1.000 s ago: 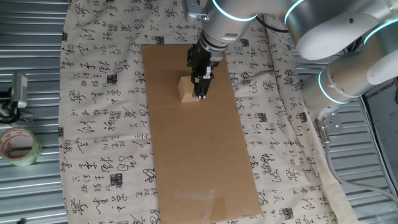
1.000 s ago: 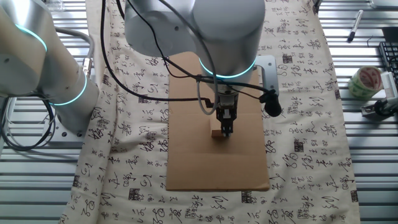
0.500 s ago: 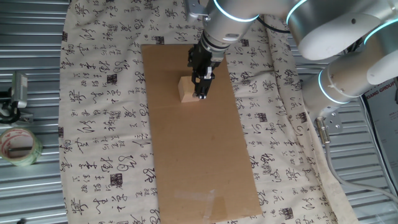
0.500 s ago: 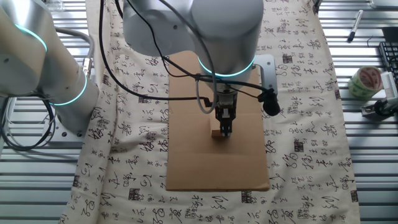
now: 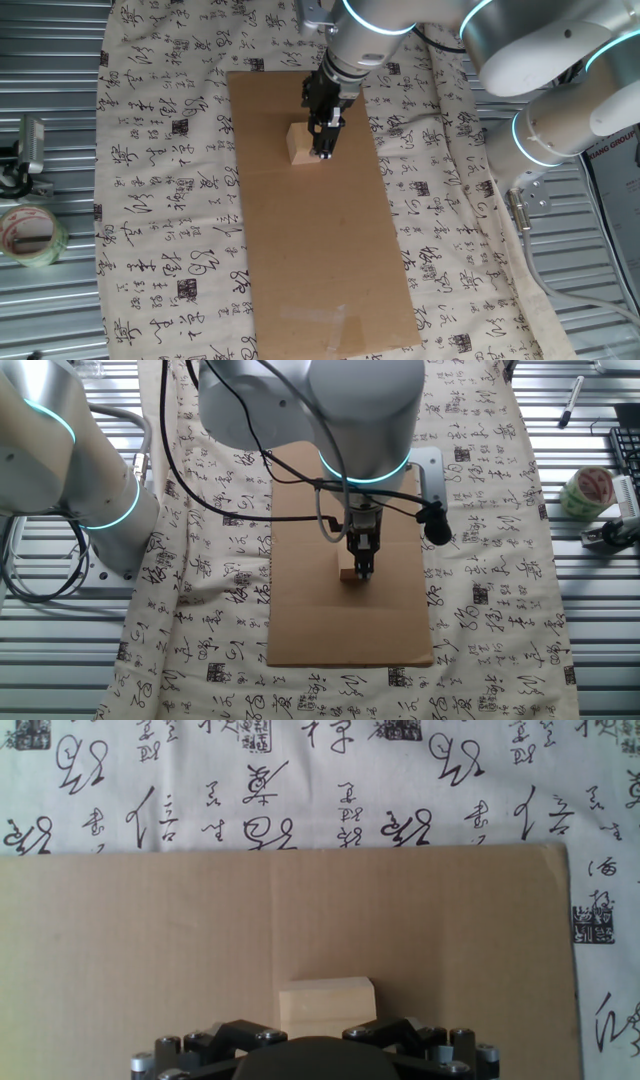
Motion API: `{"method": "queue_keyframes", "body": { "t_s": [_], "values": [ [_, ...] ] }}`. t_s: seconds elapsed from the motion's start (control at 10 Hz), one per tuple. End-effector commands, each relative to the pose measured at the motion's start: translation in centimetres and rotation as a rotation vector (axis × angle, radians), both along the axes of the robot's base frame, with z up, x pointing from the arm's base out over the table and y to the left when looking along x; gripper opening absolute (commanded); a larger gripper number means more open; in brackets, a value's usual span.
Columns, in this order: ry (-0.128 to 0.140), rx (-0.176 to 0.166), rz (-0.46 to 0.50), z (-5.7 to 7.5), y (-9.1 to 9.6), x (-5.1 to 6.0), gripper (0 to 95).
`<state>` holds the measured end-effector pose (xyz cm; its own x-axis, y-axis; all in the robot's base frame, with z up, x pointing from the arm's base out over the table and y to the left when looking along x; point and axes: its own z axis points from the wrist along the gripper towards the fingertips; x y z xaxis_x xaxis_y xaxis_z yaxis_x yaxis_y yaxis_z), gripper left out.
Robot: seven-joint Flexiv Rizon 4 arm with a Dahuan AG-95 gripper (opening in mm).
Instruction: Hold a small block with the gripper and sweep it from left to right on the table
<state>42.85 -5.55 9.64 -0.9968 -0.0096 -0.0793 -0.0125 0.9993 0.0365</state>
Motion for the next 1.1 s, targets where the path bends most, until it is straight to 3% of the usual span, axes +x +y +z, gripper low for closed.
{"method": "queue_keyframes", "body": {
  "t_s": [0.1,0.2,0.4,0.6,1.1],
  "values": [
    [0.001,-0.011,0.003,0.03,0.0,0.0,95.0],
    [0.0,-0.016,0.011,0.03,0.0,0.0,95.0],
    [-0.007,-0.093,0.08,0.03,0.0,0.0,95.0],
    [0.005,-0.087,0.087,0.03,0.0,0.0,95.0],
    [0.021,0.004,0.093,0.03,0.0,0.0,95.0]
  ]
}}
